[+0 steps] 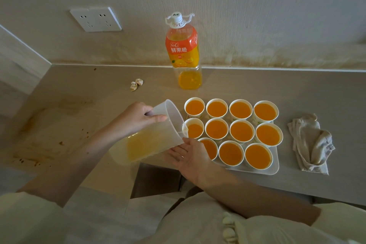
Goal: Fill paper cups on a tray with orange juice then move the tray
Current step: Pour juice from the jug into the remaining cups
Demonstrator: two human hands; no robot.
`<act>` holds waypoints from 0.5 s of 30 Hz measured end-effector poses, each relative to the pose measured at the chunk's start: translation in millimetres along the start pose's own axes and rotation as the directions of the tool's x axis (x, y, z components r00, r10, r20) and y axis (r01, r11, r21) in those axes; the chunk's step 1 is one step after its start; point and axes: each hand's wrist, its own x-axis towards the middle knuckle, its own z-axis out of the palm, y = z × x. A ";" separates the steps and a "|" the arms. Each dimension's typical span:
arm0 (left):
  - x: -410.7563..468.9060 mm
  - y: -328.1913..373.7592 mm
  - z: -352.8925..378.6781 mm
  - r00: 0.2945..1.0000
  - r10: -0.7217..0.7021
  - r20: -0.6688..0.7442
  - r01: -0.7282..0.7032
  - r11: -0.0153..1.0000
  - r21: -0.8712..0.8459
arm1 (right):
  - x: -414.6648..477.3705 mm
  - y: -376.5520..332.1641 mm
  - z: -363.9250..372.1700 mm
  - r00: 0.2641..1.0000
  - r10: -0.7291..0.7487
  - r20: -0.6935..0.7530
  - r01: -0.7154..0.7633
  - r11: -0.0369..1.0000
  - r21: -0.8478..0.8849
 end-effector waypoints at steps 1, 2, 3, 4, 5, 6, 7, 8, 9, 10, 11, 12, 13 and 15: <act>0.5 -0.1 0.0 1.000 -0.002 0.004 0.002 1.000 0.002 | -0.2 -0.1 0.0 1.000 0.000 -0.003 0.000 1.000 0.003; 0.7 0.6 -0.1 1.000 -0.009 0.006 0.009 1.000 0.006 | -0.3 -0.3 0.1 1.000 -0.001 -0.007 0.001 1.000 0.007; 1.1 1.2 -0.1 1.000 -0.016 0.006 0.016 1.000 0.011 | -0.1 -1.0 0.3 1.000 -0.001 -0.010 0.001 1.000 0.014; 1.7 2.1 -0.1 1.000 -0.019 0.007 0.019 1.000 0.020 | -0.1 -1.9 0.3 1.000 0.000 -0.014 0.000 1.000 0.022; 2.1 2.9 0.0 1.000 -0.018 0.008 0.018 0.999 0.026 | -0.3 -2.4 0.5 1.000 0.002 -0.016 -0.001 1.000 0.030; 2.8 3.6 0.1 1.000 -0.018 0.008 0.017 0.999 0.030 | -0.3 -2.9 0.3 1.000 0.003 -0.017 -0.002 0.999 0.033; 3.4 4.3 -0.1 1.000 -0.021 0.007 0.020 0.999 0.034 | -0.5 -3.0 0.6 1.000 0.003 -0.018 -0.003 1.000 0.029; 3.9 4.7 -0.4 1.000 -0.027 0.005 0.026 0.999 0.037 | -1.0 -2.9 1.0 1.000 0.003 -0.019 -0.002 1.000 0.026; 4.5 5.2 -0.6 0.999 -0.031 0.005 0.031 0.999 0.040 | -1.4 -2.9 1.4 1.000 0.002 -0.020 -0.001 1.000 0.028; 5.2 6.1 -0.7 0.999 -0.034 0.005 0.033 0.999 0.043 | -1.6 -2.9 1.8 1.000 0.000 -0.021 0.000 0.999 0.033; 5.6 6.8 -0.9 0.999 -0.034 0.005 0.033 0.998 0.045 | -1.9 -3.0 2.4 1.000 -0.001 -0.021 0.002 0.999 0.042; 5.8 8.2 -0.8 0.999 -0.033 0.003 0.033 0.998 0.050 | -2.4 -3.1 2.6 1.000 -0.002 -0.022 0.003 0.999 0.048; 5.9 9.0 -1.0 0.999 -0.033 0.001 0.033 0.998 0.057 | -2.7 -3.2 2.7 1.000 -0.005 -0.021 0.006 0.999 0.052; 5.5 9.8 -1.3 1.000 -0.030 -0.002 0.030 0.997 0.071 | -2.7 -2.6 2.9 1.000 -0.013 -0.020 0.014 0.998 0.056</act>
